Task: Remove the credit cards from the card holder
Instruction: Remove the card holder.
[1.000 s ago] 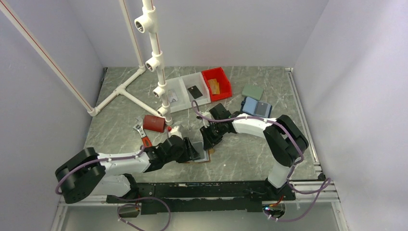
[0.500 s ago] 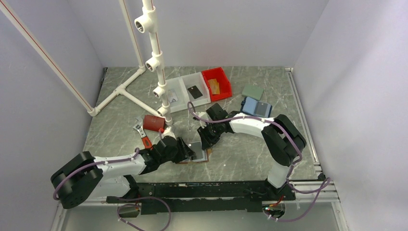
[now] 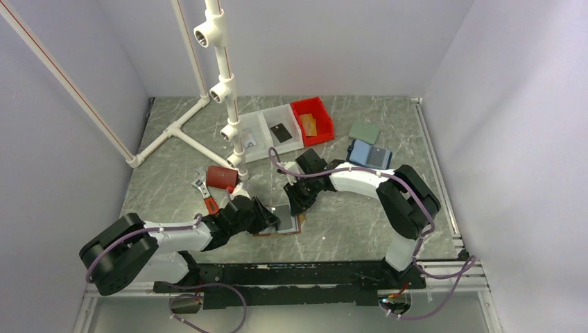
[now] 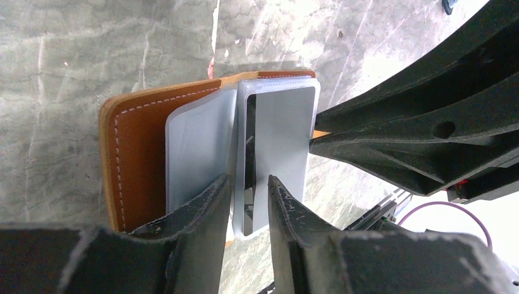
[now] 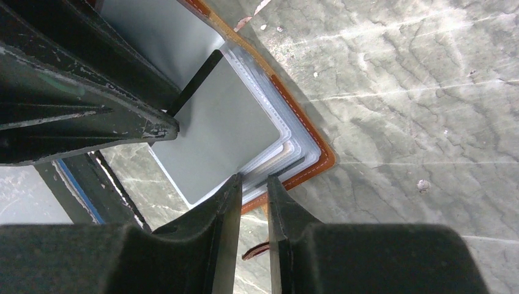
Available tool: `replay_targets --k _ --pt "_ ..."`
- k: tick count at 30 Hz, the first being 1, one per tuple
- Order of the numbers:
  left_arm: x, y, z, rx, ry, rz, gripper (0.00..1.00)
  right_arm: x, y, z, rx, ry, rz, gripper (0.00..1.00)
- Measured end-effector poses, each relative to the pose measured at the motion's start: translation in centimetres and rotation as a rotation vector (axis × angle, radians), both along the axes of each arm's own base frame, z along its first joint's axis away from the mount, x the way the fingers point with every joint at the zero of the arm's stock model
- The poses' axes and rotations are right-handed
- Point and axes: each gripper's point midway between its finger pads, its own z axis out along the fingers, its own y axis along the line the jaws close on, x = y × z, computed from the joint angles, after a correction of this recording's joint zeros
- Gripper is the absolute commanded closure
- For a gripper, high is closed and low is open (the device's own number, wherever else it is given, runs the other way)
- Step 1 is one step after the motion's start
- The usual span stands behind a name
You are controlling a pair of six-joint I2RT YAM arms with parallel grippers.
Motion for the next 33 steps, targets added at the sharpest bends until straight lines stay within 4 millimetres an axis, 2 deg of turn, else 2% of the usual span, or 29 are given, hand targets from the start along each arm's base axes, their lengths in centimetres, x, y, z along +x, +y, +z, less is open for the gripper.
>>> replay_targets --k 3,6,12,21,33 --pt "0.1 -0.1 -0.2 -0.005 0.002 -0.002 0.67 0.0 0.0 0.0 -0.001 -0.002 0.003 0.78" --pt "0.1 -0.3 -0.4 -0.008 0.002 -0.004 0.73 0.0 0.0 0.0 -0.001 -0.004 0.007 0.78" --pt "0.2 -0.6 -0.3 -0.039 -0.001 -0.016 1.00 0.0 0.0 0.0 -0.004 -0.008 0.010 0.78" --pt "0.0 -0.4 0.0 -0.082 -0.018 -0.010 1.00 0.1 -0.1 0.0 -0.009 -0.010 0.010 0.78" --pt "-1.4 1.3 0.3 -0.098 -0.037 -0.006 1.00 -0.2 0.8 -0.2 0.002 -0.022 0.037 0.78"
